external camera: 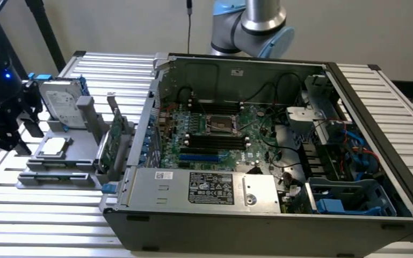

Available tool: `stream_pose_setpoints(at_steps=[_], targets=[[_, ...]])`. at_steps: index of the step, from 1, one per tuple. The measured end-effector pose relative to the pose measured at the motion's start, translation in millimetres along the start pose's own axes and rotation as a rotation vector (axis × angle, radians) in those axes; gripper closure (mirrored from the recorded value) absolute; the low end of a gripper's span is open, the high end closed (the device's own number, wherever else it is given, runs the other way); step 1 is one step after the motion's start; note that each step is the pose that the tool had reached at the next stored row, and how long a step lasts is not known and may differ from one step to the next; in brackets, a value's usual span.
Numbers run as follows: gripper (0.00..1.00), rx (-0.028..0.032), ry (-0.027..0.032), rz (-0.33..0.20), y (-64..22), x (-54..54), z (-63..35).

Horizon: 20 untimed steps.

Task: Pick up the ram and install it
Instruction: 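Pick up the ram and move it above insertion slot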

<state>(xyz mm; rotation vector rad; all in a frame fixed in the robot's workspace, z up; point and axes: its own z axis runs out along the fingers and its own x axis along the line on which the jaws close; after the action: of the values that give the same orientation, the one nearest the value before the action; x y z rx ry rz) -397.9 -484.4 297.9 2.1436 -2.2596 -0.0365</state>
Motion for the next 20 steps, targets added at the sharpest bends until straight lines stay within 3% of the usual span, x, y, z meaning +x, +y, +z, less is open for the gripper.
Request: stream_pose_setpoints(at_steps=[7,20], targets=[[0.52,0.0001,-0.0039,-0.002,-0.8,10.0,6.1],[0.52,0.0001,-0.0037,-0.019,-1.7,12.3,29.6]])
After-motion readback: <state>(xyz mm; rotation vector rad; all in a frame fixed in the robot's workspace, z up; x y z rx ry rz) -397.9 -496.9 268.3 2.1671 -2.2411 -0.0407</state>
